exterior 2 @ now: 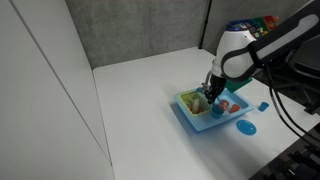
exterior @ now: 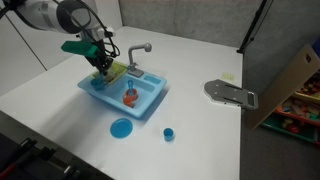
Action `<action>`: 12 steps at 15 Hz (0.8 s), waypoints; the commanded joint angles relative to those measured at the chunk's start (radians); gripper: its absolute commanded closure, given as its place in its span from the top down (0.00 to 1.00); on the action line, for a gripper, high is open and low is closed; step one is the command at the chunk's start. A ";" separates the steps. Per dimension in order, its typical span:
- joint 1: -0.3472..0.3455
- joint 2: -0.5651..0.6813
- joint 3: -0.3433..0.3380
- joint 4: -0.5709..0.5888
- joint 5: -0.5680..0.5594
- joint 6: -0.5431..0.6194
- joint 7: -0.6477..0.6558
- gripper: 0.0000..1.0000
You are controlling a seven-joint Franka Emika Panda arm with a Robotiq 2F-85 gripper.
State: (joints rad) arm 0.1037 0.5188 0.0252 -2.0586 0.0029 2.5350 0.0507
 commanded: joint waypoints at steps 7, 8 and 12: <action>-0.013 -0.112 0.008 -0.050 -0.005 -0.014 -0.011 0.09; -0.014 -0.126 0.009 -0.054 -0.003 -0.017 -0.013 0.09; -0.027 -0.190 0.010 -0.075 0.006 -0.035 -0.023 0.09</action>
State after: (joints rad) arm 0.1004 0.4027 0.0252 -2.0903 0.0029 2.5249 0.0493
